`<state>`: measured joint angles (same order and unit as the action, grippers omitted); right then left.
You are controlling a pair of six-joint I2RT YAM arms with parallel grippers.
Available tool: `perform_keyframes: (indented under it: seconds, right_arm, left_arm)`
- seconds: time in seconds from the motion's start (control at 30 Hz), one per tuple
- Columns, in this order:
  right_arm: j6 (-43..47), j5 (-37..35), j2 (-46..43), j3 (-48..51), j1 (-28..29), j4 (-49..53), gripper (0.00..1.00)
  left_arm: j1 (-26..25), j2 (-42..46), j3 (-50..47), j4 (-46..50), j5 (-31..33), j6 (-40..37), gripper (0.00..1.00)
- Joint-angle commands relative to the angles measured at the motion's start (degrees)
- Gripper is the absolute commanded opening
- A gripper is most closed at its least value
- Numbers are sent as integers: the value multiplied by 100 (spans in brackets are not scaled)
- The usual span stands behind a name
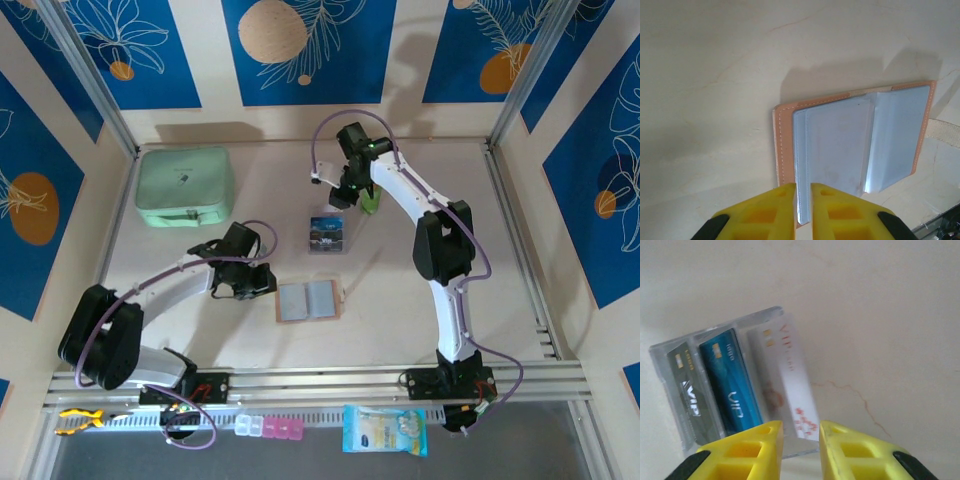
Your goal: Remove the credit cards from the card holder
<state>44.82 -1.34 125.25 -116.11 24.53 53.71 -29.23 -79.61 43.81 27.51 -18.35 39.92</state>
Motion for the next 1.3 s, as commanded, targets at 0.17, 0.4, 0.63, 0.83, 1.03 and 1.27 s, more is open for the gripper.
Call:
perform_keyframes:
  seconds: [0.17,0.4,0.63,0.83,1.03,1.27]
  right_arm:
    - [-753,-7,-375,142,-51,-750,27]
    - [-1181,-107,-183,18,-15,-838,29]
    - [-2406,13,-640,575,44,-1180,28]
    - [-3113,60,-606,767,-10,-1432,26]
    - [-3138,121,-150,514,5,-1381,26]
    - [-3077,87,146,532,25,-1402,25]
  left_arm:
    - [76,-102,75,46,-86,-84,15]
    - [84,-74,41,-53,-159,-73,15]
    - [85,-123,-65,-457,-427,28,15]
    - [85,-125,-94,-466,-435,-8,15]
    - [90,-57,-210,-348,-308,-20,15]
    - [190,-33,-449,-388,-326,50,15]
